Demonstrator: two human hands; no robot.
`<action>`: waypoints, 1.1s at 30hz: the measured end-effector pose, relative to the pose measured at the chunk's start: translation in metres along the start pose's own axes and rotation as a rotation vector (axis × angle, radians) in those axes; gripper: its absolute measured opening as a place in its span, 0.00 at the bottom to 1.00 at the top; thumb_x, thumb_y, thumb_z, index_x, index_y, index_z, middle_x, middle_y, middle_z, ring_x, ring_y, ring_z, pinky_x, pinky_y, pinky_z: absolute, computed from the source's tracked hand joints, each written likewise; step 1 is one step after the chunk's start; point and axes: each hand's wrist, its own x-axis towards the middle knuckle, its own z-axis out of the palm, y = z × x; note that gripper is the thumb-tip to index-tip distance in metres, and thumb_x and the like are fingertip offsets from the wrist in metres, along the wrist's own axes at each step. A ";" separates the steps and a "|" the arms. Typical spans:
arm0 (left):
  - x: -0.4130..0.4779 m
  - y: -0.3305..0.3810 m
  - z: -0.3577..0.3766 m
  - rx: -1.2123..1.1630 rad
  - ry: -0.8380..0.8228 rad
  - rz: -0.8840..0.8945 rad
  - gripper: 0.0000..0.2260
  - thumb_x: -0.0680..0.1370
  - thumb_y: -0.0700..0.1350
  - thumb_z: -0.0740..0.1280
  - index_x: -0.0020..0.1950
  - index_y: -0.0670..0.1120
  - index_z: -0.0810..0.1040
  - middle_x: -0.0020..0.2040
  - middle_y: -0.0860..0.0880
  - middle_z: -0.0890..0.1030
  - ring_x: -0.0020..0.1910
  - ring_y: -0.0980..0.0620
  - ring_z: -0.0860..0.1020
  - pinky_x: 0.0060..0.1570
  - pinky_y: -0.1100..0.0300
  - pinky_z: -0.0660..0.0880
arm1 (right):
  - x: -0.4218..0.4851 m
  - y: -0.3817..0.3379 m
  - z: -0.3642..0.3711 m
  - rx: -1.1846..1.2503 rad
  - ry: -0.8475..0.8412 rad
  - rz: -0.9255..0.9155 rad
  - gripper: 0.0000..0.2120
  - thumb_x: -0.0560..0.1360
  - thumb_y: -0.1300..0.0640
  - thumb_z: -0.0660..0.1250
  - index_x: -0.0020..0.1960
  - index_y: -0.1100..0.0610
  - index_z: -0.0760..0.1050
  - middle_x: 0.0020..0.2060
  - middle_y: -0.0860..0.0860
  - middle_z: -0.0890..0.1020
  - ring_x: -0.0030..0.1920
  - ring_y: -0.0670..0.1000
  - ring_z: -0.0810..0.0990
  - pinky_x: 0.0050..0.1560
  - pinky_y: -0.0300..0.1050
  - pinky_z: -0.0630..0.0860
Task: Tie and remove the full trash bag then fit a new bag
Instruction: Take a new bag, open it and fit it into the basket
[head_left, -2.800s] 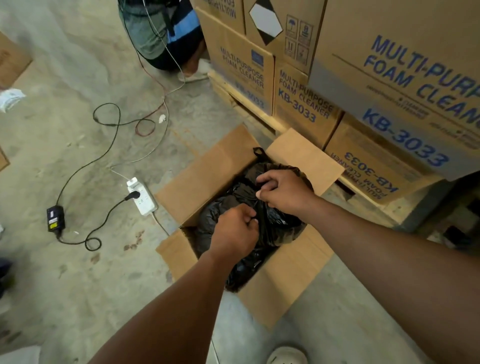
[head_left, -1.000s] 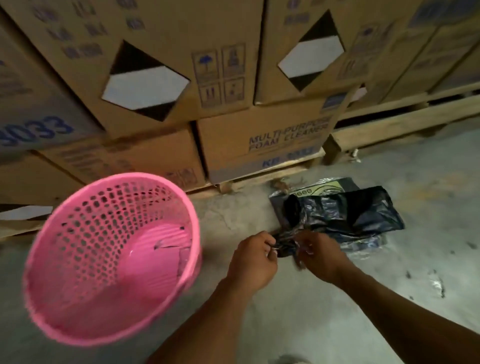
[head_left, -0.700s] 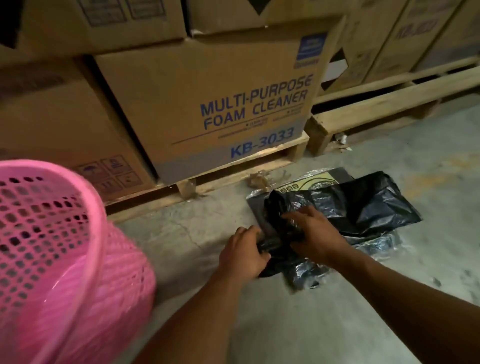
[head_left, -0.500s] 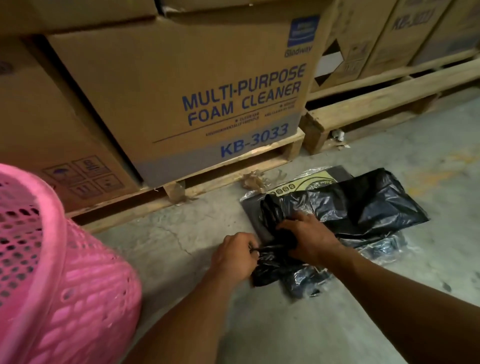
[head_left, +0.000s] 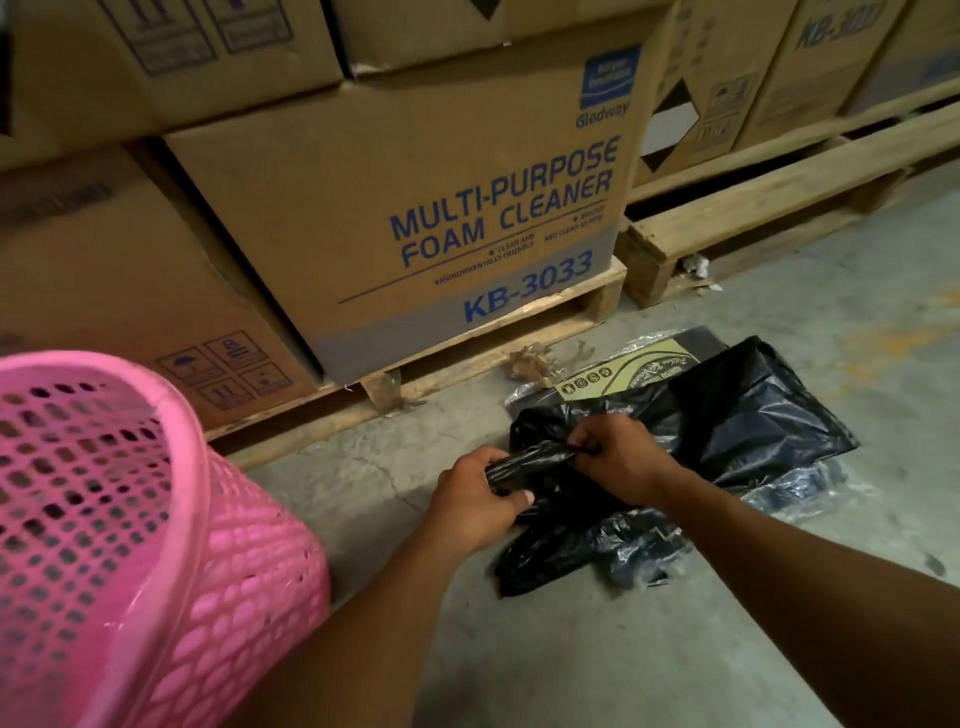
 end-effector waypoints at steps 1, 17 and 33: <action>-0.003 0.003 -0.004 -0.015 0.001 0.002 0.20 0.70 0.47 0.77 0.60 0.55 0.78 0.52 0.54 0.83 0.50 0.54 0.81 0.48 0.62 0.77 | -0.002 -0.005 -0.003 0.043 0.010 -0.004 0.07 0.72 0.62 0.70 0.41 0.51 0.79 0.38 0.50 0.83 0.41 0.48 0.80 0.40 0.38 0.73; -0.085 0.095 -0.153 -0.172 0.142 0.287 0.20 0.71 0.41 0.78 0.62 0.45 0.80 0.52 0.49 0.85 0.53 0.48 0.83 0.59 0.52 0.79 | -0.075 -0.200 -0.097 0.809 0.050 -0.310 0.08 0.72 0.70 0.69 0.39 0.59 0.77 0.37 0.60 0.82 0.40 0.57 0.82 0.48 0.51 0.80; -0.298 0.086 -0.422 -0.188 0.934 0.407 0.05 0.75 0.36 0.70 0.48 0.43 0.83 0.47 0.39 0.87 0.47 0.41 0.85 0.49 0.45 0.81 | -0.195 -0.519 -0.065 0.925 -0.258 -0.808 0.10 0.74 0.69 0.68 0.39 0.56 0.76 0.36 0.56 0.80 0.36 0.53 0.79 0.36 0.45 0.77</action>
